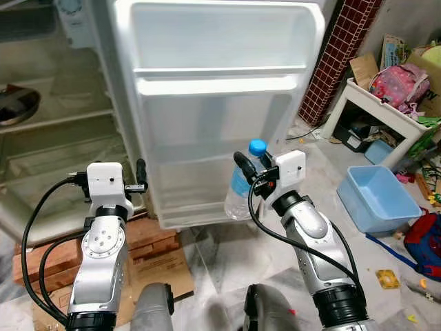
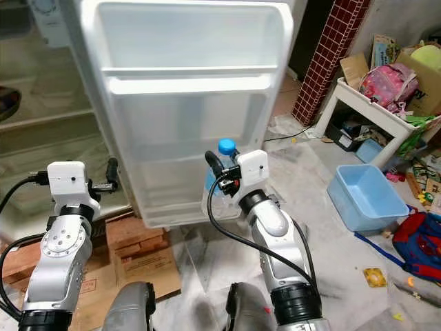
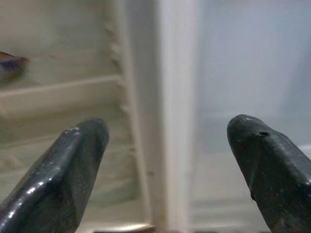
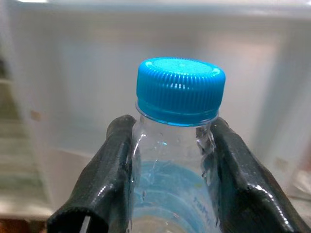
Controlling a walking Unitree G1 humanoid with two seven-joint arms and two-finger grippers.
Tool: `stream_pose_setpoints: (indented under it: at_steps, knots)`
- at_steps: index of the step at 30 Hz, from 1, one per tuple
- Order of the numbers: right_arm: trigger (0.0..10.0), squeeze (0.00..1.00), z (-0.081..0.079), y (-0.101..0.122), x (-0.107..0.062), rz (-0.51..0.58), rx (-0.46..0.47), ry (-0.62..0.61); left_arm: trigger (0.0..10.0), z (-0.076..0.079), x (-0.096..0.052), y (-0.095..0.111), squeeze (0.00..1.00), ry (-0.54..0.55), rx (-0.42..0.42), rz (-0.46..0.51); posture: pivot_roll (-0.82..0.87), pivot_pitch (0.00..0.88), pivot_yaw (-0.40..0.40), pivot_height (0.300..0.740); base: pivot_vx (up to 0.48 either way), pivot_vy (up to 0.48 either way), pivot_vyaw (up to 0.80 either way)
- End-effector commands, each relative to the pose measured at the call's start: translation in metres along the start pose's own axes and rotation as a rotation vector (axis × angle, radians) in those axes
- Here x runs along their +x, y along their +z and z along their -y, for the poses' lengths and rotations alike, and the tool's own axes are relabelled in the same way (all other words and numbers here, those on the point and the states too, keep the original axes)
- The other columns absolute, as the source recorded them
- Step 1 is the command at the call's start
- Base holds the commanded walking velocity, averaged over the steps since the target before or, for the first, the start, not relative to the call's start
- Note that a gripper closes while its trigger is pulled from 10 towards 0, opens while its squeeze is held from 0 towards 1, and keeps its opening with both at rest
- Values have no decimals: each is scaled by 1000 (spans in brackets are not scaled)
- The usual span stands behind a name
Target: Restocking fridge
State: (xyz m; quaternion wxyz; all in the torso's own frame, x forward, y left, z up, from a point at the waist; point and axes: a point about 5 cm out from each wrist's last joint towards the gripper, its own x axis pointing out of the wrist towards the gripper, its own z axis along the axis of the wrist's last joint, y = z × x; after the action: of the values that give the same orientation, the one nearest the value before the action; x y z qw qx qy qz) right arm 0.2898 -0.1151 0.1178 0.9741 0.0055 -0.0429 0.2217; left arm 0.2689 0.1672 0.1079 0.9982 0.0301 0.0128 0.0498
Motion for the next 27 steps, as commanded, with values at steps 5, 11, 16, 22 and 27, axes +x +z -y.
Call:
stream_pose_setpoints:
  at_steps: [5, 11, 16, 22, 27]
  knots:
    - [10000, 0, 1, 12, 4, 50, -6, -3, 10000, -1, 2, 3, 0, -4, 13, 10, 27, 0, -42, 640, 403, 0, 0]
    - [10000, 0, 0, 11, 4, 44, -4, 14, 10000, -1, 2, 3, 0, 0, 3, 7, 27, 0, -44, 632, 365, 0, 0]
    - [10000, 0, -1, 11, 3, 45, 0, 19, 10000, -1, 1, 3, 0, 14, -3, 10, 27, 0, -44, 597, 115, 0, 0]
    - [10000, 0, -2, 11, 3, 44, -1, 23, 10000, 0, 1, 3, 0, 10, -4, 12, 27, 0, -43, 562, 0, 0, 0]
    - [10000, 0, -2, 11, 3, 43, 0, 28, 10000, 1, 2, 5, 0, 9, -1, 17, 27, 0, -42, 522, 0, 0, 0]
